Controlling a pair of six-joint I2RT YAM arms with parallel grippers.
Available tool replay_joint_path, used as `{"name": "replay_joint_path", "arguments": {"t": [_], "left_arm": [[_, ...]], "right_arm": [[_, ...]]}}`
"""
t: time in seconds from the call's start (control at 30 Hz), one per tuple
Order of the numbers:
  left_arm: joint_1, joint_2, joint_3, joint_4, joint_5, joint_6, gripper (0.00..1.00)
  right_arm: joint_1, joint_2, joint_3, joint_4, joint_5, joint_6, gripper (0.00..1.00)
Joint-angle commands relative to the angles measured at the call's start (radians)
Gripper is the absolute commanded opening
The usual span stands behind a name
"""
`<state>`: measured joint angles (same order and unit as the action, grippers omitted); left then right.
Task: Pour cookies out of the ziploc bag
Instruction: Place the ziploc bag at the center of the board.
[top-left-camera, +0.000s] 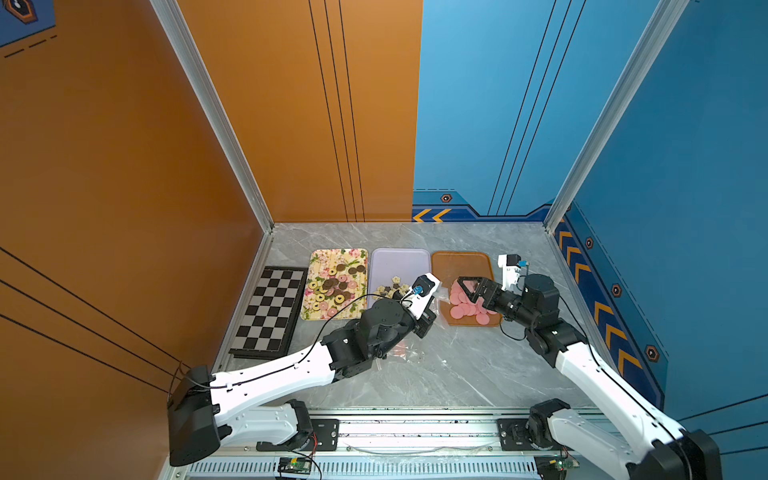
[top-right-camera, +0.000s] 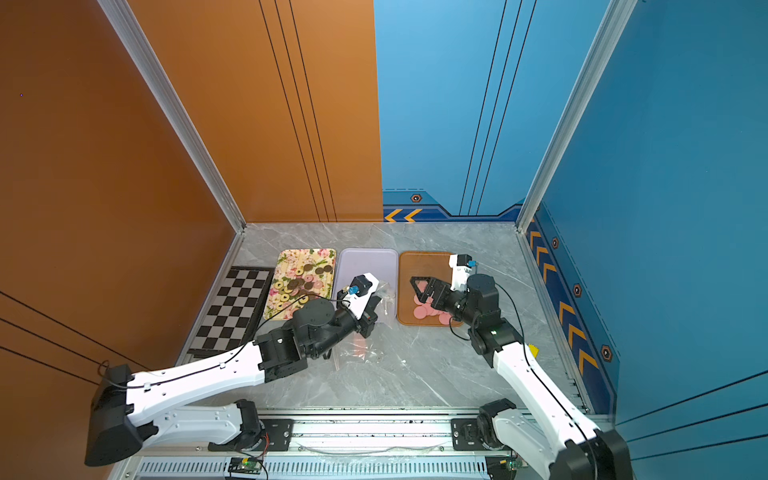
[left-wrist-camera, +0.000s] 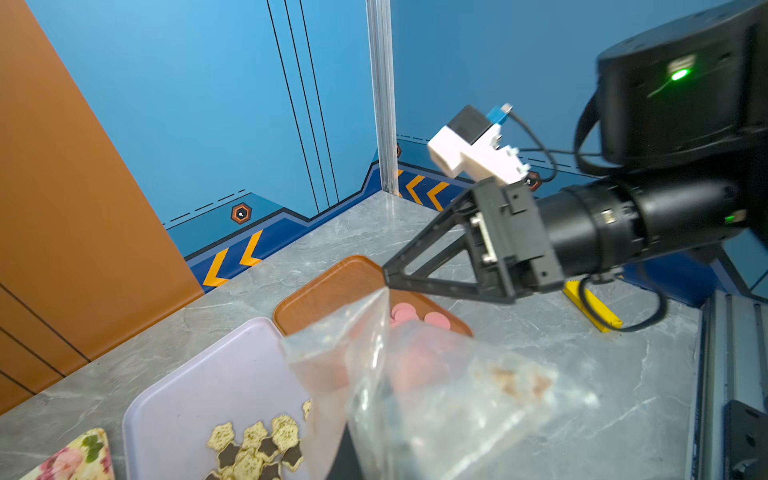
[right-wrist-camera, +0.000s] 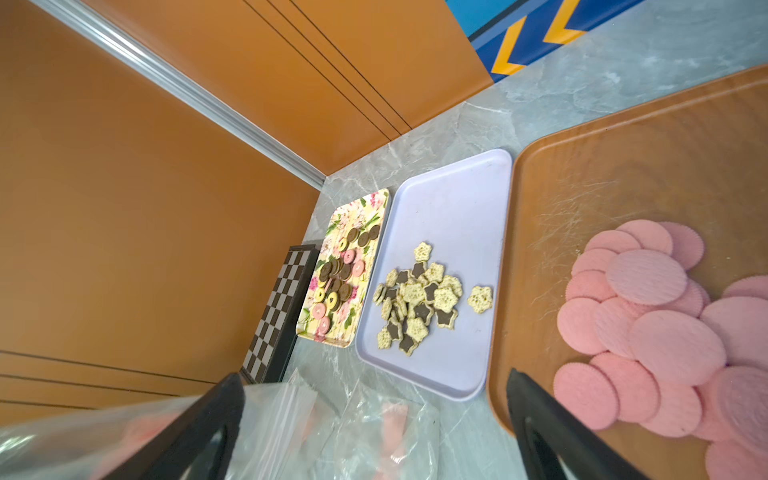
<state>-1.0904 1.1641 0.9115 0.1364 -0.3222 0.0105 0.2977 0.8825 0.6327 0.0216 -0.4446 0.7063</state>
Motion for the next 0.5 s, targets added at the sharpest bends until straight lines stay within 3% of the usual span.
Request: {"name": "replay_joint_path", "arguments": {"t": [0.0, 0.1, 0.23, 0.47], "left_arm": [[-0.031, 0.004, 0.096, -0.444, -0.020, -0.069, 0.00], [-0.078, 0.078, 0.162, -0.608, -0.010, -0.107, 0.00], [-0.089, 0.213, 0.191, -0.644, 0.031, -0.170, 0.00], [-0.096, 0.527, 0.330, -0.646, 0.276, -0.211, 0.00]], "right_arm": [[0.004, -0.152, -0.064, -0.280, 0.054, -0.022, 1.00], [0.003, -0.301, -0.110, -0.430, 0.102, -0.012, 1.00], [0.000, -0.441, -0.165, -0.518, 0.122, 0.026, 1.00], [-0.005, -0.540, -0.124, -0.680, 0.164, 0.023, 1.00]]}}
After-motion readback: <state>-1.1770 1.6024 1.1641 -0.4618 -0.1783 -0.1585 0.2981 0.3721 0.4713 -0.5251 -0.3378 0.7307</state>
